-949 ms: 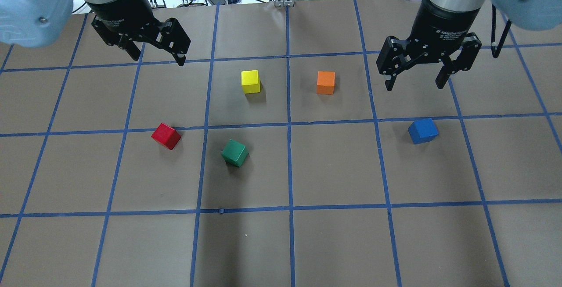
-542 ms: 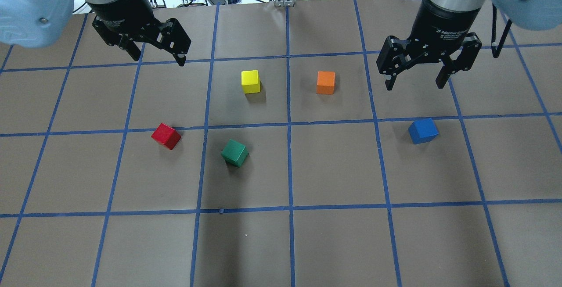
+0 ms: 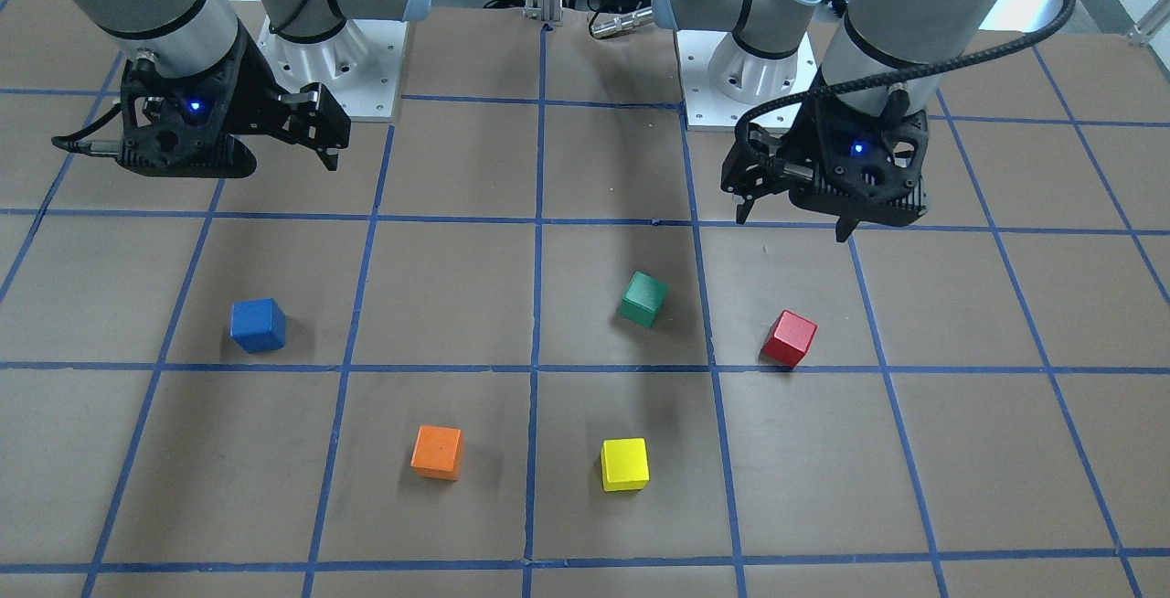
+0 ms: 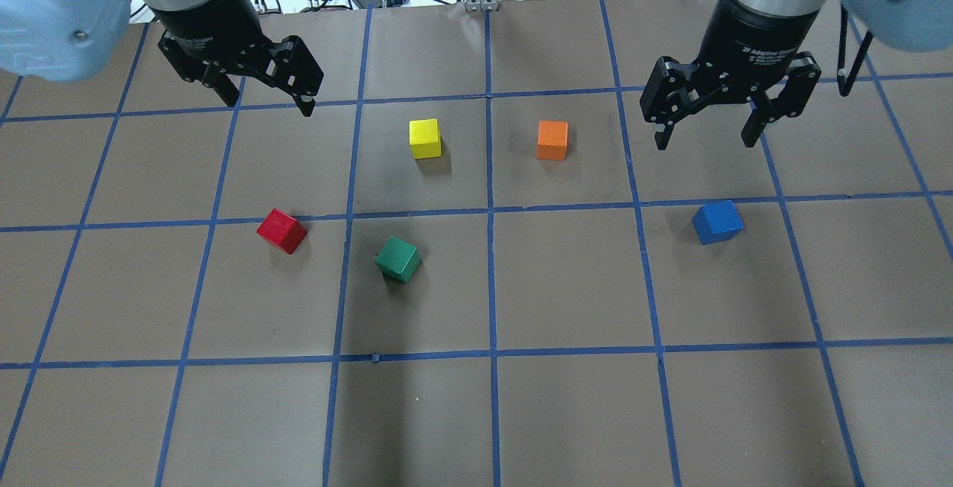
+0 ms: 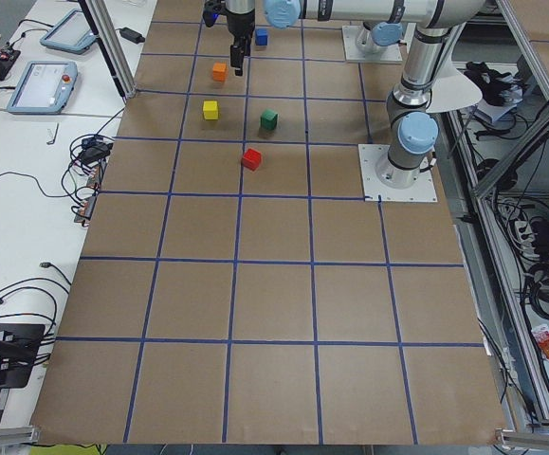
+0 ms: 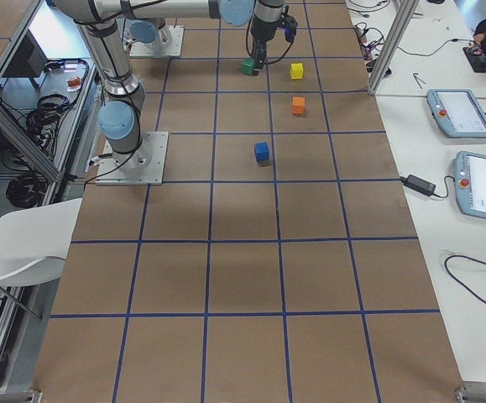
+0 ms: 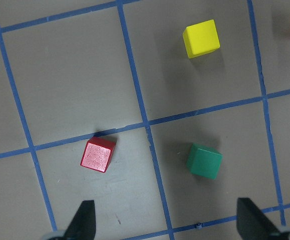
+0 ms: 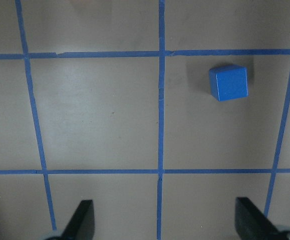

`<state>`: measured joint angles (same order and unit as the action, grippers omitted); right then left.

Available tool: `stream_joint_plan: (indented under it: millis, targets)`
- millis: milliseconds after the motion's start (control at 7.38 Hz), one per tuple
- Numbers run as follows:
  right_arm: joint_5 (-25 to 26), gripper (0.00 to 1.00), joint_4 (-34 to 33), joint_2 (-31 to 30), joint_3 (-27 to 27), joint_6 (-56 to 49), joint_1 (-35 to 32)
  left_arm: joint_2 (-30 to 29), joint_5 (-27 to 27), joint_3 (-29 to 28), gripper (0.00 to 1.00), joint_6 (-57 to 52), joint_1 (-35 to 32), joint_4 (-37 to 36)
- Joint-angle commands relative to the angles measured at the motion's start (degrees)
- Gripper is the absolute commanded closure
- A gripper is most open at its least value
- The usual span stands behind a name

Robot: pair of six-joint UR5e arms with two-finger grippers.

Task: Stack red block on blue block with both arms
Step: 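Move the left gripper down toward the red cube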

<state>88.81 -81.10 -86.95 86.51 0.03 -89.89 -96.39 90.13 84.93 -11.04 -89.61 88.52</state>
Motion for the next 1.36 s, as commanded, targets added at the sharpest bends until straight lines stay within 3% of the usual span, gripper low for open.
stream_joint_plan:
  millis: [0, 136, 271, 678, 1085, 1220]
  targets:
    - [-0.1, 0.0, -4.3, 0.2, 0.1, 0.3, 0.2, -2.2, -0.7, 3.2, 0.0, -7.5, 7.4, -0.4]
    - [0.0, 0.0, -6.2, 0.9, 1.3, 1.5, 0.1, -3.8, -0.5, 6.0, 0.0, -12.5, 8.8, -1.6]
    - [0.0, 0.0, -6.7, 1.0, 3.3, 2.1, 0.2, -5.5, -0.2, 9.0, 0.0, -15.5, 9.4, -6.5]
    - [-0.9, 0.0, -17.6, 1.5, 7.1, 3.8, 0.2, -10.7, 0.0, 19.0, 0.0, -26.7, 9.5, -23.9]
    - [-0.9, 0.0, -19.1, 0.6, 7.7, 3.7, 0.2, -10.8, 0.3, 31.4, 0.0, -29.8, 9.5, -41.4]
    - [-1.0, 0.0, -20.2, 0.5, 7.7, 3.8, 0.2, -11.0, 0.4, 33.0, 0.0, -30.8, 9.5, -42.6]
